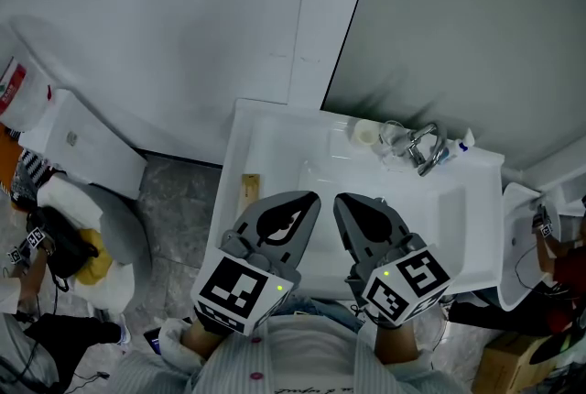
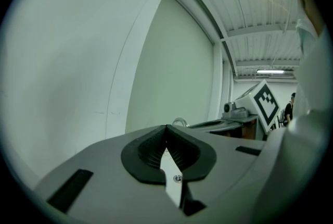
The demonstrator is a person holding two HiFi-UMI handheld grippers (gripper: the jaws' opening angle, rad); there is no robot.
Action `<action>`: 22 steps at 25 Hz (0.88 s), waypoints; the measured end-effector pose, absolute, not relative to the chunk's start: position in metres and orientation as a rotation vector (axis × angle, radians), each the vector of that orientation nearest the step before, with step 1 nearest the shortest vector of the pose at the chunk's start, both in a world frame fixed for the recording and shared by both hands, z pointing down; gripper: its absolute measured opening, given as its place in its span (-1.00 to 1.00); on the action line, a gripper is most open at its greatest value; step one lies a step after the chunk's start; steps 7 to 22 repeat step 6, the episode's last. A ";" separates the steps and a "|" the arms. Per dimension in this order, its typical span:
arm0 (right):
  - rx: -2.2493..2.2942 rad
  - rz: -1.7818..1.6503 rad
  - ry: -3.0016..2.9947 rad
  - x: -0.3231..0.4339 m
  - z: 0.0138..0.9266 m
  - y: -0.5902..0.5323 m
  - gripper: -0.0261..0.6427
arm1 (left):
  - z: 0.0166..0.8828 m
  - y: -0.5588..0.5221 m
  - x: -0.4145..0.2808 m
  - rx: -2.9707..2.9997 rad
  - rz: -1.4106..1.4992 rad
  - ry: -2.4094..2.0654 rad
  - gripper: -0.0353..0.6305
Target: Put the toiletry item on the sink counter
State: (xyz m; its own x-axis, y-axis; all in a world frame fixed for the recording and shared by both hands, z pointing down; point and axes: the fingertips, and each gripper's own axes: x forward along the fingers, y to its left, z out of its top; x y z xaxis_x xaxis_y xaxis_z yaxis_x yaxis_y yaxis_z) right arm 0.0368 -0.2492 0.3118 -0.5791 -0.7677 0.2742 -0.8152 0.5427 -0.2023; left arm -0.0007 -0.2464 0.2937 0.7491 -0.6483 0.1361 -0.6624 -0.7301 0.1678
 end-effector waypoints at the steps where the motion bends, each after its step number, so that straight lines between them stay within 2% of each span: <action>1: 1.354 0.465 -2.623 0.036 0.312 -0.249 -0.89 | 0.293 -0.246 -0.001 2.743 0.099 -1.042 -0.84; 22: 1.346 0.470 -2.623 0.035 0.314 -0.250 -0.89 | 0.293 -0.246 0.000 2.718 0.110 -1.035 -0.84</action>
